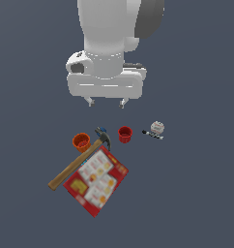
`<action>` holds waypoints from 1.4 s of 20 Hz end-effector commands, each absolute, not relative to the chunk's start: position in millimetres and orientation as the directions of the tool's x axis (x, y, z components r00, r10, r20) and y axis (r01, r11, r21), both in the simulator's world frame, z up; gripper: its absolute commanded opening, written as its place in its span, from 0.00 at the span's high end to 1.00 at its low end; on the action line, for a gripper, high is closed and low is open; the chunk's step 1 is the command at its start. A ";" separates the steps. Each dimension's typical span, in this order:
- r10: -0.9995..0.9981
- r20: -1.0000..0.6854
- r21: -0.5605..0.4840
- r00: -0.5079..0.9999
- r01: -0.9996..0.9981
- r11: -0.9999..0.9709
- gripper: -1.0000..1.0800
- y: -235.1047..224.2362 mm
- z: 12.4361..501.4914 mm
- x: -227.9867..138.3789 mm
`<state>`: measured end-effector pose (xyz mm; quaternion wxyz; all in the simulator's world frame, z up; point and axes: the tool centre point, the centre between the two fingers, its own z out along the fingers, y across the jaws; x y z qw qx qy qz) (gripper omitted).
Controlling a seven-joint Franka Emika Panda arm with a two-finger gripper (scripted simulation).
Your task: Pick up a designated object from a clutter of objects.
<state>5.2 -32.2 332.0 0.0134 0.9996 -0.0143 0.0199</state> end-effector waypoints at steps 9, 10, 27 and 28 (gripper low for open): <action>-0.043 0.026 0.052 0.999 -0.044 -0.998 0.04 -41.6 333.8 -0.8; -0.045 0.025 0.055 0.999 -0.047 -0.997 0.04 -42.3 334.4 -1.3; 0.075 0.013 0.058 0.997 0.074 -0.996 0.04 -53.4 290.1 -4.6; 0.092 0.011 0.058 0.996 0.091 -0.994 0.04 -55.0 283.8 -5.4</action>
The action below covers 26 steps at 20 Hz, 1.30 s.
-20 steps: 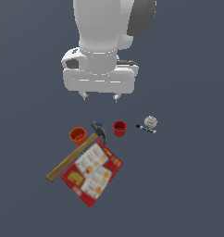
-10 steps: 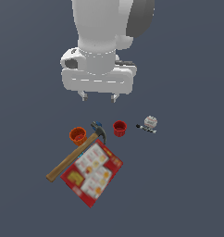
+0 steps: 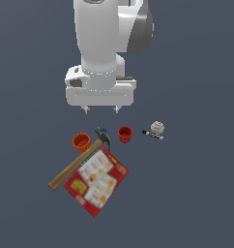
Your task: Pick up a designated object from a clutter of objects.
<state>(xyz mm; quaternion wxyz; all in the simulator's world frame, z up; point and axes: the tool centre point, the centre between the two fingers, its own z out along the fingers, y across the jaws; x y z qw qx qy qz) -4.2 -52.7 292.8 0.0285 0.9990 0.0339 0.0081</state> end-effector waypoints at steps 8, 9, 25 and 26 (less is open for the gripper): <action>0.261 -0.004 0.052 0.965 0.261 -0.964 0.04 -68.8 223.5 -19.0; 0.283 -0.006 0.050 0.959 0.283 -0.958 0.04 -70.4 215.8 -21.5; 0.590 -0.010 0.014 0.808 0.590 -0.808 0.04 -85.9 110.0 -75.0; 0.602 -0.009 0.012 0.799 0.602 -0.798 0.04 -86.1 105.8 -78.0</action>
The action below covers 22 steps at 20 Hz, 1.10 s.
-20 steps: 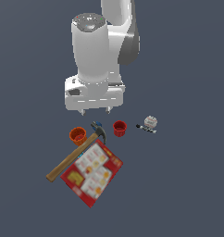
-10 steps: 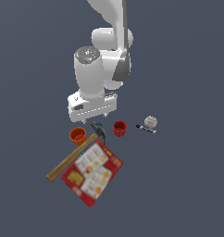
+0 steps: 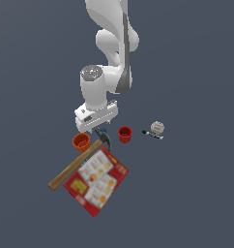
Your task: Pick up a designated object from a clutter of objects.
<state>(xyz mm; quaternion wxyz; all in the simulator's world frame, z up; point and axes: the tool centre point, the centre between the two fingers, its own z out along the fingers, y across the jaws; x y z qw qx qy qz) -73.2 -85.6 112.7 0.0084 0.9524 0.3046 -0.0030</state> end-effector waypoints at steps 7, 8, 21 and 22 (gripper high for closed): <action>0.660 -0.002 0.002 0.751 0.660 -0.751 0.04 -86.7 86.0 -93.6; 0.665 -0.002 0.002 0.747 0.665 -0.747 0.04 -86.7 84.4 -94.9; 0.673 -0.001 0.000 0.739 0.673 -0.739 0.04 -86.6 69.7 -98.0; 0.674 0.000 0.000 0.739 0.674 -0.739 0.04 -86.5 66.2 -98.2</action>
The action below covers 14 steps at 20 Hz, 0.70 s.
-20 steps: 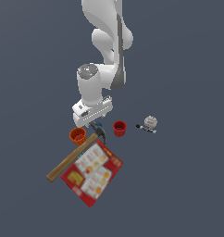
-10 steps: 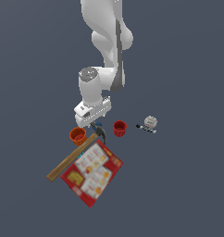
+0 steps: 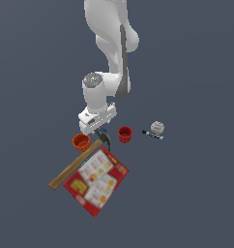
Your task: Pick up a designated object from a clutter of objects.
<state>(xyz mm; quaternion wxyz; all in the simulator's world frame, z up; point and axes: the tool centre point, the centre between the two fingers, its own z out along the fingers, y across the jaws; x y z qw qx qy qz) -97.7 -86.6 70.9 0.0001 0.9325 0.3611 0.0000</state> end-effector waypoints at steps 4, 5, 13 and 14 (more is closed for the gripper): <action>0.675 0.000 0.000 0.738 0.675 -0.738 0.04 -86.3 49.4 -98.6; 0.675 0.000 0.000 0.738 0.675 -0.738 0.04 -86.4 46.0 -98.7; 0.676 0.000 0.000 0.737 0.676 -0.737 1.00 -86.5 34.9 -98.8; 0.676 0.000 0.000 0.737 0.676 -0.737 1.00 -86.5 34.9 -98.8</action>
